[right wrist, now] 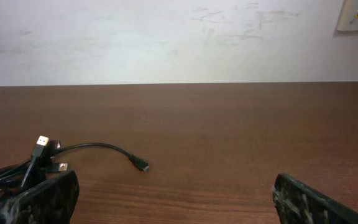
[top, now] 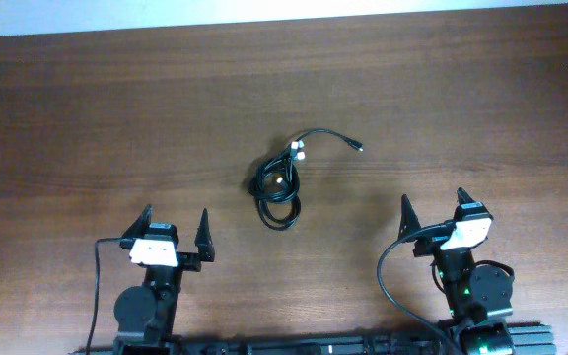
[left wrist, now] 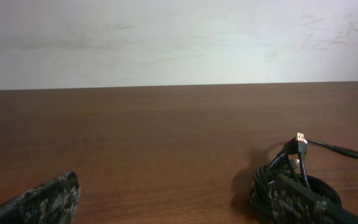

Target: Untangle cables

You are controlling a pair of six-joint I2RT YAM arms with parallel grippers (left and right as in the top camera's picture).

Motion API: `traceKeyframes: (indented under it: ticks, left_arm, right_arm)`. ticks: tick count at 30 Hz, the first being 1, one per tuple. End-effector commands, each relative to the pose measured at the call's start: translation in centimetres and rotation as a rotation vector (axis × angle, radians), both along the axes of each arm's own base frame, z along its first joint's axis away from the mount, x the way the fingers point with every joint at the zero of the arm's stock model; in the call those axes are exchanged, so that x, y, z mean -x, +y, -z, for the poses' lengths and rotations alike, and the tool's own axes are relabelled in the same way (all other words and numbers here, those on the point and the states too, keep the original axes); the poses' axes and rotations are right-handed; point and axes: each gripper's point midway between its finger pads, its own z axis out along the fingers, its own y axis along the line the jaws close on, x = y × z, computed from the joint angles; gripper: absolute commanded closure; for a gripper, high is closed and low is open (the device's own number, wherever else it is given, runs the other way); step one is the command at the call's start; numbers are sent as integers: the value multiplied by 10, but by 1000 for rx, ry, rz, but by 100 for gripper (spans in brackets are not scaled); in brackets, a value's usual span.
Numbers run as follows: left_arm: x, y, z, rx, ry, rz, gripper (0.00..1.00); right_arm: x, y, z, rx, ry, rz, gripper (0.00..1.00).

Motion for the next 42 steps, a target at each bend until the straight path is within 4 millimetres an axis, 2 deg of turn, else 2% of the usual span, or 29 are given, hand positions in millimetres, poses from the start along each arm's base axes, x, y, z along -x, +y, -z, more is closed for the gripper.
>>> traceKeyframes:
  ticks: [1,34,42]
  left_arm:
    - [0,-1,1,-18,0,10,1]
    - [0,-1,1,-18,0,10,1]
    - [5,1,-8,-10,36,-2,1]
  right_arm:
    - [0,0,2,60,-1,-1,2]
    - [0,0,2,60,-1,-1,1]
    - [0,0,2,60,-1,-1,2]
